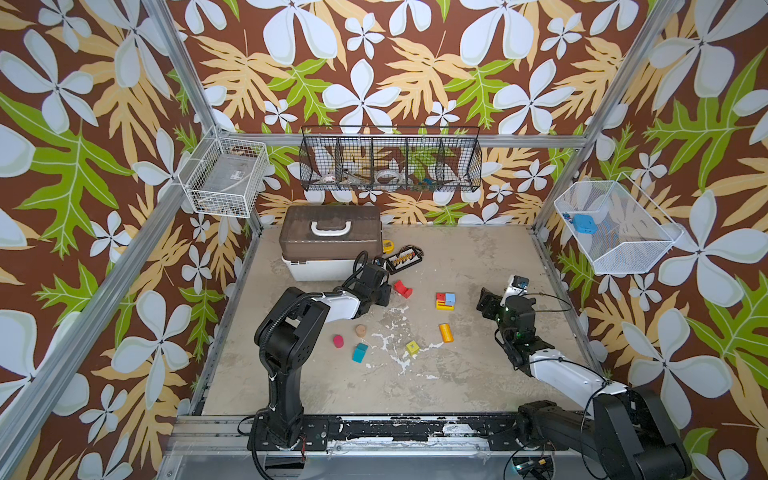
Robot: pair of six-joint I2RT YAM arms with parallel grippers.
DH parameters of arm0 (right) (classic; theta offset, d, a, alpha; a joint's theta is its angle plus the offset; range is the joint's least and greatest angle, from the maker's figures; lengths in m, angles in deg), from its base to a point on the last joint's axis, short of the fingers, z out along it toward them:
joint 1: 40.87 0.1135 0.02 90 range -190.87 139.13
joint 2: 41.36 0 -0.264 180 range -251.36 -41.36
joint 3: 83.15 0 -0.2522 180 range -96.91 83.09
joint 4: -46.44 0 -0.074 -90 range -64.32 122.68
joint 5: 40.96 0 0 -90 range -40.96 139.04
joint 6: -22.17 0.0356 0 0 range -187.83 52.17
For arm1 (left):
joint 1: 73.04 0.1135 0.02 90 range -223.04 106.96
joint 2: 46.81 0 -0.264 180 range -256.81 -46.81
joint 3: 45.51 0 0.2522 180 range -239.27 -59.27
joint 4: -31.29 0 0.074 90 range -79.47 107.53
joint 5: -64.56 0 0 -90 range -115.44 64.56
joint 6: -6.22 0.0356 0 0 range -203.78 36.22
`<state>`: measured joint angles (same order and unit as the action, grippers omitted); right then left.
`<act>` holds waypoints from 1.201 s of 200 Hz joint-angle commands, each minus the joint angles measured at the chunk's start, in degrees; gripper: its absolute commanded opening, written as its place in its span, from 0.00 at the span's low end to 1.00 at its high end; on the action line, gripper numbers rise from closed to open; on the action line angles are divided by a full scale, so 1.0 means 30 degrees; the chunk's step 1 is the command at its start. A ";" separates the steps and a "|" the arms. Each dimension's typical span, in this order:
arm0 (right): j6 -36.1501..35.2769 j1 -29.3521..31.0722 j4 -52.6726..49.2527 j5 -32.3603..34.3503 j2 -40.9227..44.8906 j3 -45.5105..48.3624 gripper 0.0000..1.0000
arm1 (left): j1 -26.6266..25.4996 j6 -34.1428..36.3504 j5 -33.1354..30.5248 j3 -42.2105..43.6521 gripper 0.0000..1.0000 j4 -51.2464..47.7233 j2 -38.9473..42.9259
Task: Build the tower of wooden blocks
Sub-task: 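Lower the left gripper onto the teal block beside the charger cable and close it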
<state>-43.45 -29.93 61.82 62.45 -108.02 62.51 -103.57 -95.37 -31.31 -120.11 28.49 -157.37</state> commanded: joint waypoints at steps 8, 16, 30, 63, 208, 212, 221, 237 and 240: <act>-0.0130 0.0033 0.0509 -0.0077 -0.0077 -0.0035 0.84 | 0.0038 0.0638 -0.0468 -0.0115 0.54 0.0036 -0.0091; -0.0129 0.0045 0.0506 -0.0104 -0.0105 -0.0029 0.84 | 0.0034 0.0753 -0.0563 -0.0166 0.54 0.0039 -0.0174; -0.0129 0.0045 0.0470 -0.0134 -0.0127 -0.0073 0.84 | 0.0038 0.0939 -0.0565 -0.0276 0.54 0.0045 -0.0315; -0.0129 0.0045 0.0455 -0.0126 -0.0152 -0.0088 0.84 | 0.0030 0.1341 -0.1113 -0.0743 0.53 -0.0326 -0.0666; -0.0158 0.0074 0.0348 -0.0222 -0.0440 -0.0260 0.84 | 0.0038 0.1998 -0.0044 -0.1605 0.37 -0.0560 -0.1333; -0.0158 0.0074 0.0334 -0.0222 -0.0457 -0.0265 0.84 | 0.0038 0.1994 0.0035 -0.1605 0.36 -0.0576 -0.1306; -0.0158 0.0078 0.0351 -0.0222 -0.0458 -0.0264 0.84 | 0.0038 0.1990 0.0218 -0.1562 0.34 -0.0523 -0.1260; -0.0158 0.0076 0.0352 -0.0222 -0.0495 -0.0317 0.84 | 0.0037 0.2121 0.0561 -0.1349 0.28 -0.0240 -0.1052; -0.0158 0.0078 0.0347 -0.0222 -0.0514 -0.0296 0.84 | 0.0038 0.2149 0.0625 -0.1280 0.27 -0.0136 -0.0975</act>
<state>-43.47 -29.67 61.82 61.81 -109.37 61.97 -103.52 -89.56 -31.29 -124.52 26.79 -161.32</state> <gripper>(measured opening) 0.838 0.317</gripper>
